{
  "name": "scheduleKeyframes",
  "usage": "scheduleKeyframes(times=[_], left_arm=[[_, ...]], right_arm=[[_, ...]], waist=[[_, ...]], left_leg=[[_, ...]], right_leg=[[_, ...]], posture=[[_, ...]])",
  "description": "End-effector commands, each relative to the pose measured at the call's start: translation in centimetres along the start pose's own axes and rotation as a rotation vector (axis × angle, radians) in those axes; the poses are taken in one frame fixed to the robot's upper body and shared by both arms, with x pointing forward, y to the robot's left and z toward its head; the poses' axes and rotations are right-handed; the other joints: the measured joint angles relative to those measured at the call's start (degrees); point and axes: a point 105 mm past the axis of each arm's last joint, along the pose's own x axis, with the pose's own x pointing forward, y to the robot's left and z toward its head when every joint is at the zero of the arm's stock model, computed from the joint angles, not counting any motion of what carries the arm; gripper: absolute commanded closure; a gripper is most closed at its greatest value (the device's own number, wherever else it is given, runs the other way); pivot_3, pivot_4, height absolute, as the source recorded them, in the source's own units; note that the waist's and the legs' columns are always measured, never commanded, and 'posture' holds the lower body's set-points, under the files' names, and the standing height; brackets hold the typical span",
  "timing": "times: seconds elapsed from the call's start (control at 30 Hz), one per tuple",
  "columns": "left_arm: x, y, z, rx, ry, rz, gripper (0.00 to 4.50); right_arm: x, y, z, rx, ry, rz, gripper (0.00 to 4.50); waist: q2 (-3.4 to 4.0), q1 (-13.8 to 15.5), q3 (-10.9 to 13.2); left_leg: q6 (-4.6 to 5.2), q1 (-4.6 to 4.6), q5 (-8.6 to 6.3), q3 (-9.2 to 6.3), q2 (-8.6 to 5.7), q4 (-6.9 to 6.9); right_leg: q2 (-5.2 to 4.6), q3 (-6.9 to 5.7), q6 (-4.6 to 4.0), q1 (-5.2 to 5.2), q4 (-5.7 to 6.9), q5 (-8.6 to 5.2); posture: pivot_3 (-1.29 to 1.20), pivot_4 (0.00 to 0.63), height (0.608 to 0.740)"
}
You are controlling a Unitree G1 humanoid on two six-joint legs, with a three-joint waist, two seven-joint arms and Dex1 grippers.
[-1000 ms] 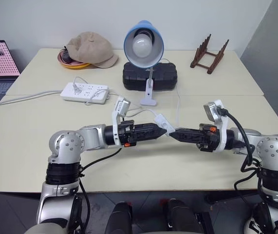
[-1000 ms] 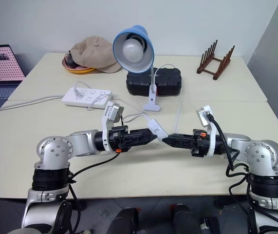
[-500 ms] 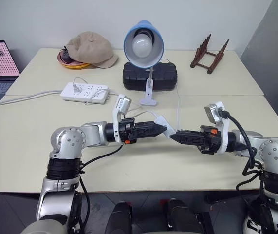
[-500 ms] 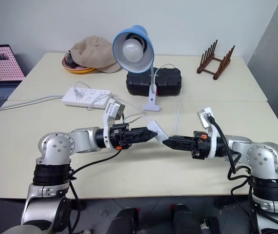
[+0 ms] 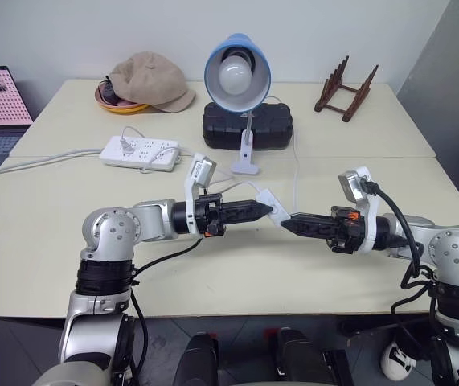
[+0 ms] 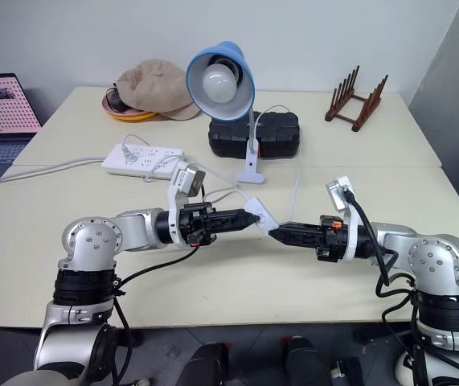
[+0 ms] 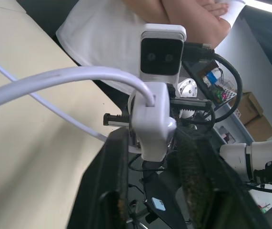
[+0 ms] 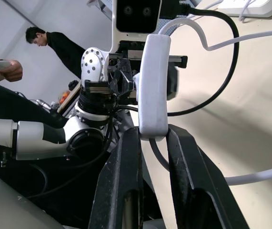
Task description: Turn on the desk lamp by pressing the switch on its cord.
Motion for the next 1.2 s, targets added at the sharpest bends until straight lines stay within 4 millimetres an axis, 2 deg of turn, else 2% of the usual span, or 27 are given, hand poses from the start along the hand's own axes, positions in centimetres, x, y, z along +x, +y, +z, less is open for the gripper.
scheduleKeyframes(times=[0.03,0.27,0.37,0.43,0.57,0.6,0.67,0.8,0.87,0.9,0.93,0.97,1.0,1.1,1.2], left_arm=[[-0.1,-0.6,0.8,0.029,-0.013,-0.011,3.94],[-0.1,-1.0,0.9,0.0,-0.023,-0.044,3.99],[0.1,-0.5,0.6,0.04,-0.007,0.009,4.0],[-0.1,-0.6,0.5,0.062,-0.01,0.005,3.29],[-0.7,-0.1,-0.4,0.079,0.031,0.038,2.59],[-1.0,0.0,-0.8,0.091,0.043,0.056,2.28],[-1.5,0.4,-1.2,0.114,0.057,0.093,2.03],[-3.0,0.7,-0.9,0.241,0.078,0.172,1.27],[-3.5,0.6,-0.2,0.357,0.097,0.217,0.77],[-3.6,0.6,0.1,0.457,0.129,0.244,0.69],[-3.7,0.5,0.1,0.541,0.168,0.256,0.33],[-3.8,0.5,0.1,0.614,0.192,0.264,0.14],[-3.8,0.6,0.3,0.676,0.205,0.277,0.01],[-4.1,1.1,-0.2,0.822,0.287,0.289,0.01],[-4.2,1.2,-0.5,0.891,0.337,0.271,0.01]], right_arm=[[0.1,1.3,0.1,-0.037,-0.001,0.05,4.13],[0.1,1.2,-0.4,-0.034,0.009,0.041,4.13],[0.1,1.0,-0.4,-0.044,0.011,0.032,4.13],[0.1,0.8,-0.1,-0.058,0.004,0.019,4.13],[0.2,0.5,0.5,-0.089,0.001,0.003,4.13],[0.3,0.4,0.7,-0.097,-0.001,-0.004,4.13],[0.3,-0.1,0.8,-0.119,0.003,-0.031,4.13],[0.3,-3.1,0.3,-0.229,0.098,-0.2,4.13],[-0.2,-5.6,-0.1,-0.351,0.195,-0.339,4.13],[-0.6,-7.5,0.1,-0.462,0.252,-0.447,4.13],[-1.0,-8.8,0.3,-0.547,0.299,-0.52,4.13],[-1.3,-9.9,0.5,-0.615,0.337,-0.574,4.13],[-1.4,-10.5,0.7,-0.669,0.366,-0.594,4.13],[-1.1,-11.2,0.6,-0.774,0.446,-0.577,4.13],[-0.4,-11.2,0.2,-0.789,0.465,-0.53,4.13]], waist=[[0.0,0.0,0.0],[0.0,0.0,0.0],[0.0,0.0,0.0],[0.0,0.0,0.0],[0.0,-0.05,0.0],[0.0,-0.06,0.0],[0.0,-0.06,0.0],[0.0,-0.02,0.0],[0.0,0.06,0.0],[0.0,0.05,0.0],[0.0,0.05,0.0],[0.0,0.05,0.0],[0.01,0.07,0.01],[0.01,0.13,0.01],[0.01,0.13,0.01]], left_leg=[[0.0,0.0,0.0,0.0,0.0,0.0],[0.0,-0.01,0.0,0.0,0.0,-0.03],[0.0,-0.01,0.0,0.0,0.0,-0.03],[0.0,-0.01,0.0,0.0,0.0,-0.03],[0.0,0.0,0.0,0.01,0.0,-0.05],[0.0,-0.01,0.0,0.0,0.0,-0.06],[0.0,-0.01,0.0,0.02,0.0,-0.08],[0.0,-0.01,0.0,0.04,0.0,-0.11],[-0.01,-0.02,0.0,0.05,0.0,-0.11],[-0.01,-0.02,0.0,0.06,0.0,-0.1],[-0.01,-0.02,-0.01,0.08,0.0,-0.1],[-0.01,-0.02,-0.01,0.12,0.0,-0.09],[-0.02,-0.02,-0.01,0.15,0.0,-0.09],[-0.02,-0.08,-0.01,0.18,-0.03,-0.15],[-0.03,-0.08,-0.01,0.19,-0.03,-0.31]], right_leg=[[0.0,0.0,0.0,0.0,-0.01,0.0],[0.0,0.01,-0.01,-0.01,-0.03,-0.01],[0.0,0.0,-0.01,-0.01,-0.03,-0.01],[0.0,0.0,-0.02,-0.01,-0.04,-0.01],[0.0,0.01,-0.03,-0.03,-0.04,-0.02],[0.0,0.0,-0.04,-0.03,-0.04,-0.02],[0.0,0.02,-0.06,-0.04,-0.06,-0.04],[-0.02,0.03,-0.32,-0.08,-0.08,-0.18],[-0.03,0.03,-0.34,-0.09,-0.08,-0.2],[-0.03,0.03,-0.35,-0.09,-0.1,-0.2],[-0.05,0.04,-0.35,-0.1,-0.14,-0.2],[-0.06,0.06,-0.34,-0.1,-0.15,-0.2],[-0.07,0.07,-0.34,-0.11,-0.19,-0.19],[-0.1,0.11,-0.33,-0.12,-0.26,-0.19],[-0.1,0.12,-0.12,-0.17,-0.28,-0.08]], posture=[[0.0,0.15,0.74],[0.0,0.15,0.74],[0.0,0.15,0.74],[0.0,0.15,0.74],[0.0,0.15,0.74],[0.0,0.15,0.74],[0.0,0.15,0.74],[0.0,0.15,0.74],[0.0,0.15,0.74],[0.0,0.15,0.74],[0.0,0.15,0.74],[0.0,0.15,0.74],[0.0,0.15,0.74],[0.0,0.15,0.74],[0.0,0.15,0.74]])
